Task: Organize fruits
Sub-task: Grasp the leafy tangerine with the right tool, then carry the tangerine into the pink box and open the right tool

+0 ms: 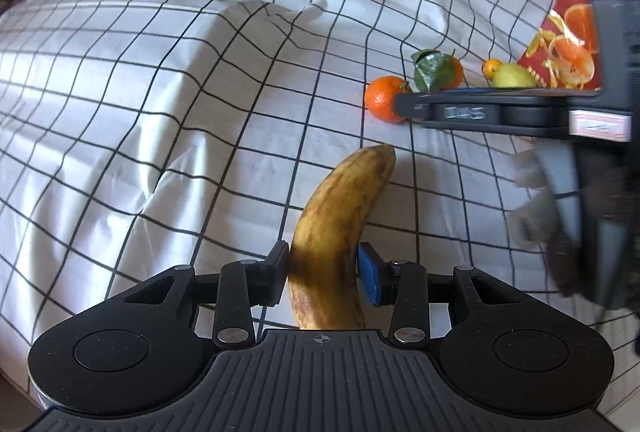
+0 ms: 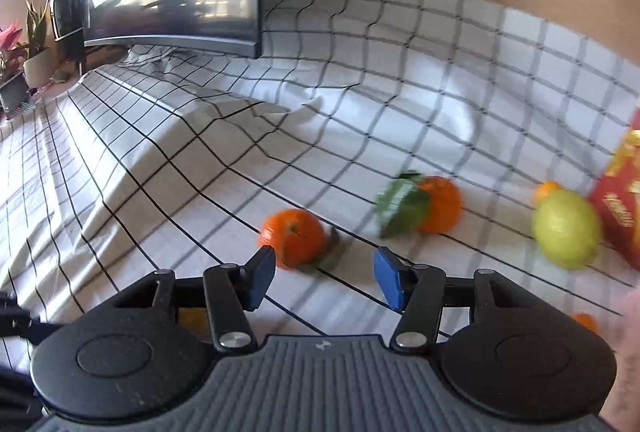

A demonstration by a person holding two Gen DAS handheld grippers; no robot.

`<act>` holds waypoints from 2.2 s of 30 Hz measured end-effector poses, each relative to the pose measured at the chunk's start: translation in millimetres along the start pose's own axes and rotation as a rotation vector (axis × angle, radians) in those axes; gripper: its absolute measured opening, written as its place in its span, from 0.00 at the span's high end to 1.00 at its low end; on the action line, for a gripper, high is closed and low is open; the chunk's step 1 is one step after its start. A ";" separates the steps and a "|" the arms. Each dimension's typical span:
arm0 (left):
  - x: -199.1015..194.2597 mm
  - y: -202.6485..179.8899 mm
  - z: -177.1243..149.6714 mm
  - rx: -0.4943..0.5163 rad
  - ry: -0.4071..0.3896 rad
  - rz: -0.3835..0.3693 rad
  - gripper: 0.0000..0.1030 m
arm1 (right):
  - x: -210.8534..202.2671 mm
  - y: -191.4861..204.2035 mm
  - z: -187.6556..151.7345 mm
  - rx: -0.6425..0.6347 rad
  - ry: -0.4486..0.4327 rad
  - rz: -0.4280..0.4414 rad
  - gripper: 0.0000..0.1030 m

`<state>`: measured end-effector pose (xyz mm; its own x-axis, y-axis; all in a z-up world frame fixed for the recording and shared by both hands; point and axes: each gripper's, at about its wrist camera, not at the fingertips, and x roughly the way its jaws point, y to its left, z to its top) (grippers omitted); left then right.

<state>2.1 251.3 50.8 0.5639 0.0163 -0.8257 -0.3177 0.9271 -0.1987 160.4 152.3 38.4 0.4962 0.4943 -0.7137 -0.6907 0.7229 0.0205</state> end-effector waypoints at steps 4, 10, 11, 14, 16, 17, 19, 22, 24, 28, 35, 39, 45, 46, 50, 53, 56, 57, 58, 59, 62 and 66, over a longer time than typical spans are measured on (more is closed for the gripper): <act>-12.4 5.5 3.2 0.001 -0.048 -0.002 0.61 | 21.6 5.3 4.8 0.009 0.011 0.009 0.42; -19.5 12.4 12.7 0.018 -0.081 0.018 0.61 | 21.9 12.3 5.2 -0.009 0.042 0.048 0.57; -19.3 12.6 13.5 0.020 -0.082 0.016 0.61 | 15.4 12.2 2.8 -0.006 0.040 0.057 0.57; -18.8 7.7 14.6 0.033 -0.087 0.005 0.61 | -6.9 10.6 -7.3 -0.010 0.034 0.049 0.57; -18.8 0.3 15.8 0.056 -0.096 -0.010 0.61 | -25.6 6.5 -18.6 -0.005 0.042 0.038 0.57; -18.2 -5.0 16.7 0.073 -0.099 -0.024 0.61 | -35.2 3.9 -25.3 0.000 0.048 0.031 0.57; -15.9 -19.0 18.2 0.113 -0.099 -0.053 0.61 | -54.0 -1.7 -39.7 0.013 0.067 0.017 0.57; -11.8 -41.9 18.5 0.165 -0.088 -0.105 0.61 | -82.8 -10.2 -66.2 0.017 0.086 -0.019 0.57; -8.9 -60.5 16.7 0.199 -0.080 -0.133 0.61 | -102.1 -16.2 -83.1 0.010 0.091 -0.063 0.57; 0.0 -99.6 10.3 0.277 -0.043 -0.190 0.61 | -146.5 -40.1 -109.5 0.064 0.090 -0.138 0.57; 13.3 -171.5 -1.3 0.427 0.012 -0.299 0.61 | -226.4 -94.7 -129.4 0.153 -0.024 -0.310 0.57; 9.6 -204.0 -13.0 0.505 0.032 -0.375 0.61 | -255.9 -132.6 -126.7 0.217 -0.108 -0.412 0.57; 5.0 -221.4 -31.8 0.573 0.063 -0.386 0.61 | -254.8 -191.4 -102.7 0.358 -0.197 -0.394 0.57; 3.3 -220.3 -32.2 0.577 0.061 -0.380 0.61 | -250.4 -200.0 -97.0 0.380 -0.206 -0.370 0.57; -3.2 -205.5 -29.9 0.548 0.044 -0.319 0.61 | -220.5 -228.6 -73.9 0.426 -0.211 -0.309 0.57; -7.6 -186.7 -24.6 0.498 0.032 -0.260 0.61 | -188.3 -245.2 -58.6 0.434 -0.219 -0.298 0.56; -8.6 -168.8 -21.0 0.453 0.029 -0.199 0.61 | -171.6 -260.9 -50.1 0.462 -0.202 -0.247 0.55; -9.0 -163.4 -19.9 0.442 0.027 -0.183 0.61 | -170.3 -263.3 -48.0 0.465 -0.205 -0.231 0.53; -8.8 -156.4 -18.3 0.429 0.022 -0.161 0.61 | -172.0 -262.6 -47.2 0.456 -0.213 -0.229 0.51; -8.0 -151.3 -16.2 0.417 0.019 -0.141 0.61 | -174.7 -260.1 -46.1 0.437 -0.221 -0.242 0.49; -5.2 -131.4 -7.7 0.385 -0.002 -0.063 0.61 | -182.1 -256.2 -46.2 0.412 -0.231 -0.257 0.48; -3.2 -105.0 6.1 0.359 -0.045 0.055 0.61 | -190.0 -247.0 -52.9 0.405 -0.198 -0.275 0.48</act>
<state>38.3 156.2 77.6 0.5887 0.0784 -0.8046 -0.0651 0.9967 0.0495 208.9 -145.7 131.9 0.7473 0.3139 -0.5857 -0.2821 0.9479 0.1481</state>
